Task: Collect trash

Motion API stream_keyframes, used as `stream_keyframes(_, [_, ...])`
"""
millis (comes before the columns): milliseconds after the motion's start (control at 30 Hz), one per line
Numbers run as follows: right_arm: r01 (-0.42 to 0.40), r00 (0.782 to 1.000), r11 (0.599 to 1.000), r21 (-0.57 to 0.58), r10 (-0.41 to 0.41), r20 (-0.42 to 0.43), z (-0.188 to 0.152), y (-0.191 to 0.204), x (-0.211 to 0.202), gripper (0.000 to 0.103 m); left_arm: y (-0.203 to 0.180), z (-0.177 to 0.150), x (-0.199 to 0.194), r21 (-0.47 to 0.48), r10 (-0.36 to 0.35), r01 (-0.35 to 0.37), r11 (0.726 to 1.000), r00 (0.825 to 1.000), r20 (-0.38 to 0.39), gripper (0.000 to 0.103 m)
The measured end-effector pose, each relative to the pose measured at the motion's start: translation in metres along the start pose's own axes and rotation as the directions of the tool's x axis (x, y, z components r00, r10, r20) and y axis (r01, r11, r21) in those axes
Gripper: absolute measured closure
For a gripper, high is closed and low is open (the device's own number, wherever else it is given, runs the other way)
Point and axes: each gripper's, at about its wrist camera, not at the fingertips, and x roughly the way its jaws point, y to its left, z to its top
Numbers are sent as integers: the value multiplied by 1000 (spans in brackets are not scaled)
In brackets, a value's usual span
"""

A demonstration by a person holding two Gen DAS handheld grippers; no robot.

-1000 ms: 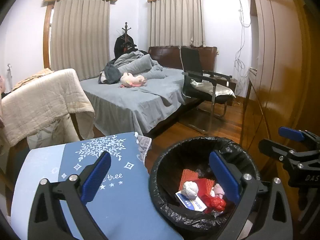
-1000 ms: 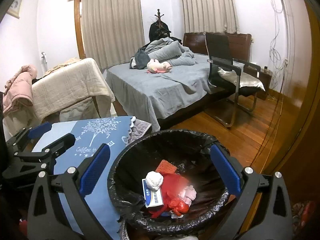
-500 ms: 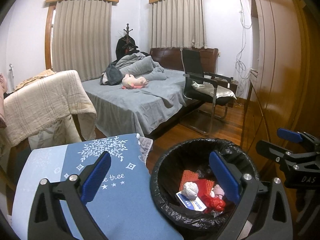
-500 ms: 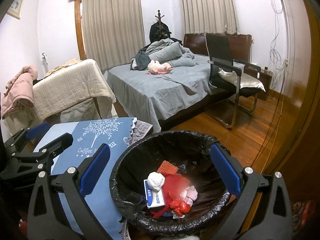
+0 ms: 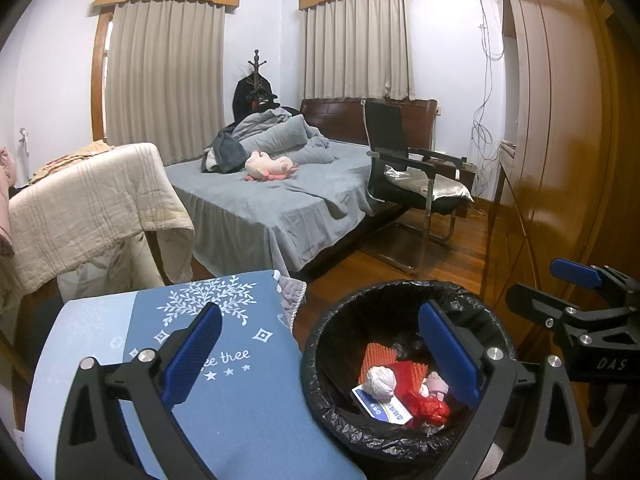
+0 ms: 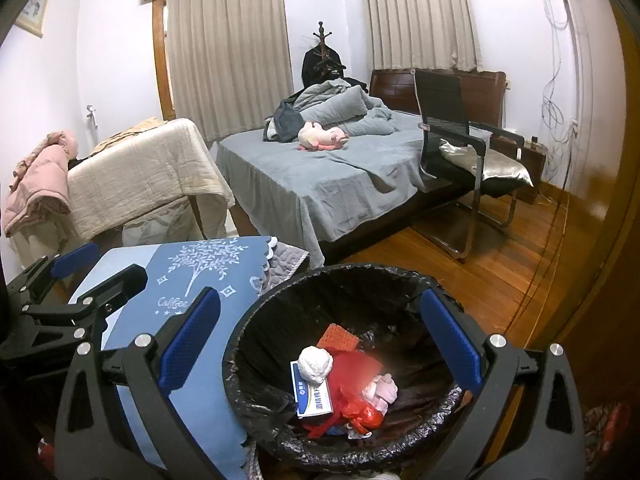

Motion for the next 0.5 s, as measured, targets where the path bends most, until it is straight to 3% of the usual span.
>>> stream_keyframes(500, [-2,1000,1000,-2,2,-1,2,4,0,5,2,4,-2,-1,3,-3,1000,1000,0,6])
